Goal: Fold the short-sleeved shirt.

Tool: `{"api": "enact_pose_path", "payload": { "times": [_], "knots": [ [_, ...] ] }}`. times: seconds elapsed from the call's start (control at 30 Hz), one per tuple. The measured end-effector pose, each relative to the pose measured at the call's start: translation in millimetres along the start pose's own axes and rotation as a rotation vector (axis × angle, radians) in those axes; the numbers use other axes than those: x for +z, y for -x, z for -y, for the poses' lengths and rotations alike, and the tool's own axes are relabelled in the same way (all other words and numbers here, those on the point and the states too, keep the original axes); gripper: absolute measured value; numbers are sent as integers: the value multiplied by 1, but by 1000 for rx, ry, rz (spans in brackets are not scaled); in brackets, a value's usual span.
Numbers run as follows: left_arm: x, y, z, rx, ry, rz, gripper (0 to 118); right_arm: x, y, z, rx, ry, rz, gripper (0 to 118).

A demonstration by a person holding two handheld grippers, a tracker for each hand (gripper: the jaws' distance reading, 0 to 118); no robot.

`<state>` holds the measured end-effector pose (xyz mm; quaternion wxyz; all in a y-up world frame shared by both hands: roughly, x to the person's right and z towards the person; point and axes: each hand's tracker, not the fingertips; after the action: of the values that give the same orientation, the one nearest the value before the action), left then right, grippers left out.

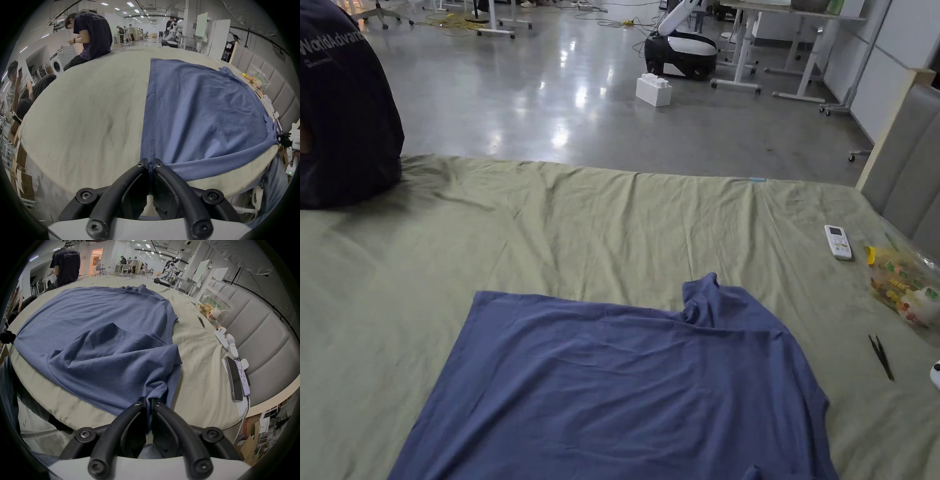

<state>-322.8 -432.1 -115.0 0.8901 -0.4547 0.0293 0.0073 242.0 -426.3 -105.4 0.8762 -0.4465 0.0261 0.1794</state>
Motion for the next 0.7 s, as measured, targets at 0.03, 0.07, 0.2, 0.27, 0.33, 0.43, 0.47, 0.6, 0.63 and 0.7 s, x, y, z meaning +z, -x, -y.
{"api": "enact_pose_path", "payload": {
  "times": [0.03, 0.07, 0.2, 0.27, 0.33, 0.43, 0.47, 0.6, 0.63, 0.7],
  "knots": [
    [-2, 1, -1, -8, 4, -2, 5, 5, 1, -6, 6, 7, 4, 9],
    [-5, 4, -2, -15, 11, -5, 6, 5, 3, -9, 13, 16, 9, 16],
    [9, -14, -17, -74, 27, -35, 35, 31, 9, -31, 13, 14, 50, 69],
    [18, -20, -26, -97, -2, -58, 64, 37, 3, -36, -40, -62, 57, 82],
    [8, -9, -21, -88, -71, -41, 67, 36, -3, -39, -69, -163, 36, 82],
    [23, -25, -49, -55, -205, -2, 67, 59, -9, -80, -116, -318, 30, 89],
    [31, -35, -63, -50, -253, -3, 67, 64, -9, -94, -132, -384, 43, 90],
    [49, -62, -104, -8, -448, 13, 65, 62, -6, -130, -192, -606, 90, 90],
    [55, -71, -114, 5, -500, 18, 62, 66, -4, -140, -205, -668, 109, 90],
    [66, -85, -129, 23, -582, 12, 53, 71, 0, -158, -255, -739, 110, 88]
  ]
}}
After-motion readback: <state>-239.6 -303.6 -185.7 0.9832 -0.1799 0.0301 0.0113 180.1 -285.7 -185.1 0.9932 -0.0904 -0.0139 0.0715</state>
